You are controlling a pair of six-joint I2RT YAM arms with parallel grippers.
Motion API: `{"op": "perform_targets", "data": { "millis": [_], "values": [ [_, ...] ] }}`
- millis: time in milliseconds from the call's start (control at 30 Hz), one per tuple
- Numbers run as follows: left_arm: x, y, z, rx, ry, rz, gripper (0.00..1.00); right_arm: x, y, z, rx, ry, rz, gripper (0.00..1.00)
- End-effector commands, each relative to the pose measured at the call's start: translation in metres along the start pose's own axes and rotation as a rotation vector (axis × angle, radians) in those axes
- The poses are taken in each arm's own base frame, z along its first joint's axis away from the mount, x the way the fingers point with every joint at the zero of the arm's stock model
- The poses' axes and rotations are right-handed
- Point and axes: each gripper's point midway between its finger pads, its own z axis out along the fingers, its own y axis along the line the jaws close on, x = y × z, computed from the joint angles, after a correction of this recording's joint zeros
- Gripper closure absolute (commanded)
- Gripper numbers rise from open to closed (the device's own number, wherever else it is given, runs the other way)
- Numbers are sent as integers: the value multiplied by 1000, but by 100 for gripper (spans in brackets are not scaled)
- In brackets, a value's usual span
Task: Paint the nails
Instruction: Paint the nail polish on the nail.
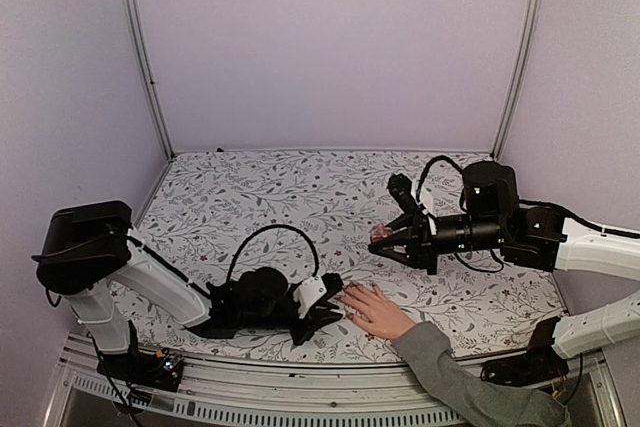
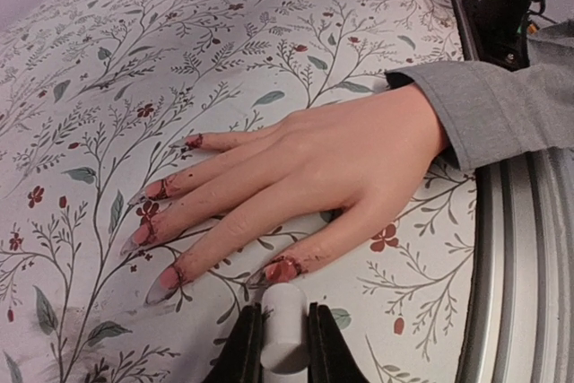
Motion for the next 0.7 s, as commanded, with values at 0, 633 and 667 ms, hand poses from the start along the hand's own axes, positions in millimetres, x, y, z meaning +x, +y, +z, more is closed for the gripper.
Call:
{"op": "perform_targets", "data": {
  "millis": [0,633,667],
  "values": [
    [-2,-3,7,10,-3,13,100,-10,-2,-5,18,-36,-11,100],
    [13,9,8,-41,43,-13,100,-10,-2,-5,19,-36,-12,100],
    [13,11,8,-48,45,-12,100,-10,-2,-5,19,-37,-12,100]
  ]
}}
